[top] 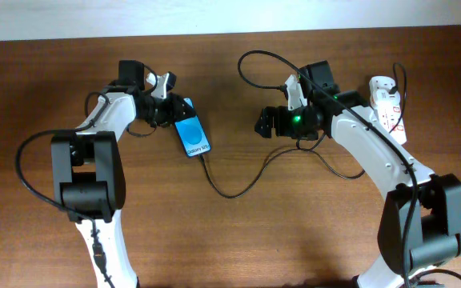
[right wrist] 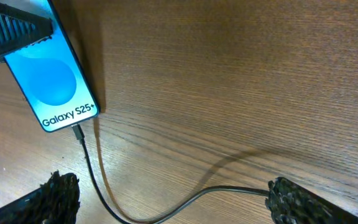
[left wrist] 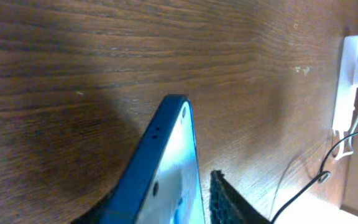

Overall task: Plug charger to phone and switch on socket
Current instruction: 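Lower the phone flat onto the table with the left gripper and release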

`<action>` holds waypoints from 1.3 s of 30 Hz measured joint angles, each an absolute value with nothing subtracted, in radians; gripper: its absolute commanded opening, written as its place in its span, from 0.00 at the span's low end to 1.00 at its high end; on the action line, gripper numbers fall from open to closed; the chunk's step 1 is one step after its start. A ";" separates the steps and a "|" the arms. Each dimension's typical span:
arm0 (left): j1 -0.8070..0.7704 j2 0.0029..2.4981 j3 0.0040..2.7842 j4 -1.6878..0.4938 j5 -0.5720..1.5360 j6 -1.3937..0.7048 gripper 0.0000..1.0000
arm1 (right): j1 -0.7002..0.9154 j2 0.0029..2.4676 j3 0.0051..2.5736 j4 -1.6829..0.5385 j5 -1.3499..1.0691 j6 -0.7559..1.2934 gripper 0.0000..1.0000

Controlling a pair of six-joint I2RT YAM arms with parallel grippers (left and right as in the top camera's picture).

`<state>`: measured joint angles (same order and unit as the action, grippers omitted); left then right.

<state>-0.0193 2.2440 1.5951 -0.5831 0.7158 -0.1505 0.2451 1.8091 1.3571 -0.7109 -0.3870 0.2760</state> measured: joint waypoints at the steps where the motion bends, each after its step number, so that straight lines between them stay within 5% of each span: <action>1: -0.019 2.246 1.595 -0.583 0.712 -0.150 0.49 | 0.245 1.809 1.357 -0.711 -0.384 0.276 0.98; 19: -0.024 2.246 1.605 -0.583 0.612 -0.149 0.73 | 0.245 1.809 1.357 -0.723 -0.363 0.274 0.98; 32: -0.026 2.238 1.615 -0.587 0.532 -0.149 0.72 | 0.245 1.809 1.357 -0.723 -0.355 0.270 0.99; 39: -0.002 2.249 1.742 -0.766 0.467 -0.149 0.73 | 0.237 1.809 1.366 -0.733 -0.355 0.267 0.99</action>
